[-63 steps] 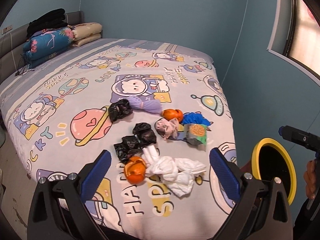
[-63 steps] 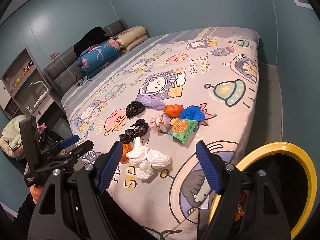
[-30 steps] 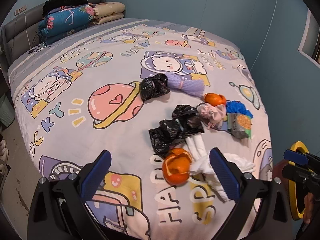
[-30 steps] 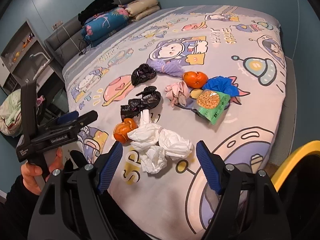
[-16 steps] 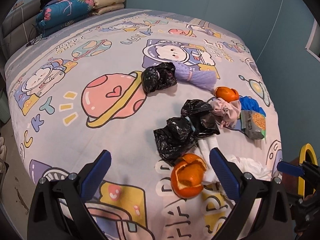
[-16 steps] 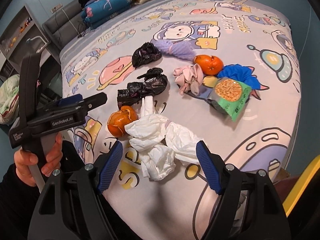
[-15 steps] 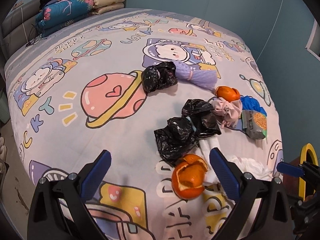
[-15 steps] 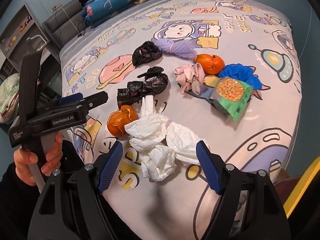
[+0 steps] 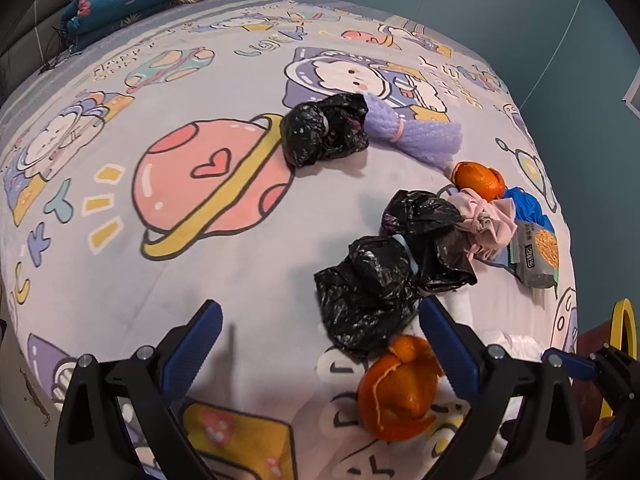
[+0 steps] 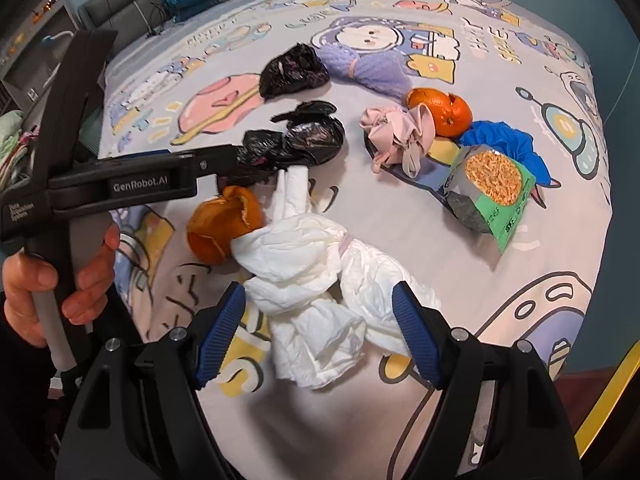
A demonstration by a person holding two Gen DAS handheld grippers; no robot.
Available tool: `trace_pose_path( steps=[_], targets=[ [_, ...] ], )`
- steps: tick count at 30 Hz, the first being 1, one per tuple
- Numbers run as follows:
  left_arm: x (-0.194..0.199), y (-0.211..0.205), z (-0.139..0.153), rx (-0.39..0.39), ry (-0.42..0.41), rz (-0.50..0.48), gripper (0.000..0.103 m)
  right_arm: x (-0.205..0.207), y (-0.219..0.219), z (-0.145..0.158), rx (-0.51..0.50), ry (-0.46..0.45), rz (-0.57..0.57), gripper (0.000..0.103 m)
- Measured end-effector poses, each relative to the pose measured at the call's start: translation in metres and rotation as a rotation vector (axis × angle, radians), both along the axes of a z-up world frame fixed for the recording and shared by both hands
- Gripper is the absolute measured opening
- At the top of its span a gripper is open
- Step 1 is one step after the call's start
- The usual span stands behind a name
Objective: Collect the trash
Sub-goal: 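Grasp the black plastic bags with the left tool while the right tool grasps white tissues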
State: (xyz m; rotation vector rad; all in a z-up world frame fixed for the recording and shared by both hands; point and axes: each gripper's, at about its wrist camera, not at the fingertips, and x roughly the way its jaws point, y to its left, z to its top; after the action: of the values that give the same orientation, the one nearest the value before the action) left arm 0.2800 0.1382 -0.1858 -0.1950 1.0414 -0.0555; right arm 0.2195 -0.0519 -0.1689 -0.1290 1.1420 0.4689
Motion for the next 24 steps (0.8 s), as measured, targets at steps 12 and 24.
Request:
trace_pose_path(
  steps=[12, 24],
  targets=[
    [0.014, -0.007, -0.014, -0.047, 0.039, -0.028, 0.085, 0.008, 0.007, -0.014, -0.055, 0.014, -0.029, 0.067],
    [0.014, -0.004, -0.022, -0.034, 0.081, -0.009, 0.045, 0.005, 0.006, -0.019, -0.094, -0.002, -0.045, 0.049]
  ],
)
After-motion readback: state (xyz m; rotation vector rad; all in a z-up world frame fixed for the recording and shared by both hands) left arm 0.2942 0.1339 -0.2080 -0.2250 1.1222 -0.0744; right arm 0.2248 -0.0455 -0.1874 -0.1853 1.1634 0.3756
